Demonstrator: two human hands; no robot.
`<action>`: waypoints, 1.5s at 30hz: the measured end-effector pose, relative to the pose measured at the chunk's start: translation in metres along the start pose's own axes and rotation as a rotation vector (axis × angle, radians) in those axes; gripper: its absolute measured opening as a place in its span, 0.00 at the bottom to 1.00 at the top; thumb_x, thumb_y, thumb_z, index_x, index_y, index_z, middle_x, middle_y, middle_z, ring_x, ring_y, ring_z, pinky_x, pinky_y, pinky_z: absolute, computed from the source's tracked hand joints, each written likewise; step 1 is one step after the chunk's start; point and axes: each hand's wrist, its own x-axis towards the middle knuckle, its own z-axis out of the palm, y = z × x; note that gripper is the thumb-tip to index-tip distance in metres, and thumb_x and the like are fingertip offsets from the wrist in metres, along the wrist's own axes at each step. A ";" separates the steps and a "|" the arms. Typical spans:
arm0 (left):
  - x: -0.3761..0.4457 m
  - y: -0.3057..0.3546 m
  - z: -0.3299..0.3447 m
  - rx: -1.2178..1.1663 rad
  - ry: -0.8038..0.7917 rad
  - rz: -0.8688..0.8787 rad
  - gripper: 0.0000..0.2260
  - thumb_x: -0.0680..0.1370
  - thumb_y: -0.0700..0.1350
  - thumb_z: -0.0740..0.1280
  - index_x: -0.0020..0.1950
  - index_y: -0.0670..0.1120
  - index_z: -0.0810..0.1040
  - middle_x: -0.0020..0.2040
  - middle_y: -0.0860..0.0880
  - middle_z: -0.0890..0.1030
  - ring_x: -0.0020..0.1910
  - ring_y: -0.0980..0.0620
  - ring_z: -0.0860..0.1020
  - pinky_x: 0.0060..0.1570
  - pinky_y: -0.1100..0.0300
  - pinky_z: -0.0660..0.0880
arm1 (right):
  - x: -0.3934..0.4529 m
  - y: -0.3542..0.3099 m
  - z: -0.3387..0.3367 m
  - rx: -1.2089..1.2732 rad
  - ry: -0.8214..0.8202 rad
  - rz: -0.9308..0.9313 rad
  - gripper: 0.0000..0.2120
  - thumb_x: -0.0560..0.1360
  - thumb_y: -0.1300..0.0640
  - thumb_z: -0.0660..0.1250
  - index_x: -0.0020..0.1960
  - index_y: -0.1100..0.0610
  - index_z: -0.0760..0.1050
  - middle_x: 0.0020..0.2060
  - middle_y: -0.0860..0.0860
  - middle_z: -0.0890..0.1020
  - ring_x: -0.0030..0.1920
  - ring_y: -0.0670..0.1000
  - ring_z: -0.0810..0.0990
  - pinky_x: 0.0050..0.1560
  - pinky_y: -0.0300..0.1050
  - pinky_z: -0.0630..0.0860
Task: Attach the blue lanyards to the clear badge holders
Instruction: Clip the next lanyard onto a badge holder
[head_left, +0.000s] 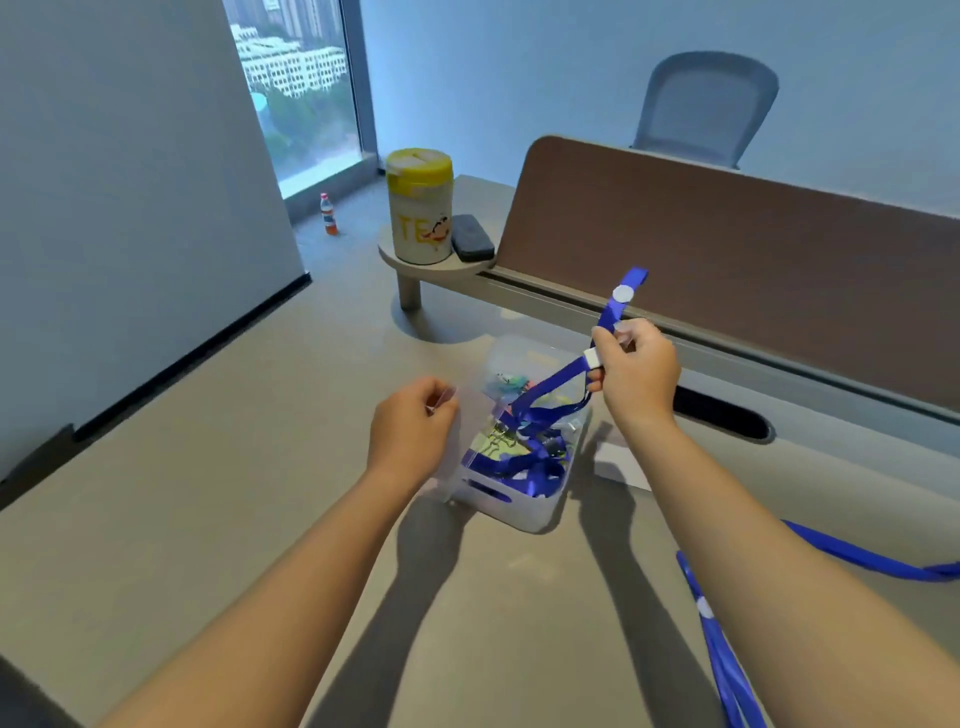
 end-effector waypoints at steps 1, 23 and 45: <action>0.005 -0.004 -0.004 -0.008 -0.003 0.000 0.05 0.76 0.40 0.62 0.43 0.41 0.77 0.40 0.47 0.76 0.40 0.49 0.71 0.39 0.63 0.63 | 0.001 0.002 0.010 -0.015 -0.015 -0.005 0.15 0.77 0.60 0.61 0.32 0.52 0.65 0.29 0.49 0.72 0.27 0.47 0.73 0.19 0.26 0.68; -0.014 0.026 0.034 0.063 -0.213 0.307 0.13 0.78 0.40 0.60 0.61 0.44 0.75 0.58 0.43 0.79 0.52 0.47 0.75 0.50 0.56 0.74 | -0.037 0.040 -0.049 -0.964 -0.550 -0.024 0.17 0.75 0.56 0.63 0.63 0.58 0.71 0.61 0.56 0.76 0.60 0.57 0.75 0.59 0.52 0.73; -0.247 0.075 0.185 0.404 -0.472 0.772 0.13 0.76 0.37 0.57 0.55 0.41 0.79 0.51 0.40 0.81 0.47 0.39 0.78 0.42 0.48 0.78 | -0.223 0.193 -0.292 -0.912 -0.607 0.463 0.17 0.68 0.58 0.70 0.54 0.65 0.76 0.56 0.58 0.77 0.57 0.57 0.74 0.56 0.51 0.74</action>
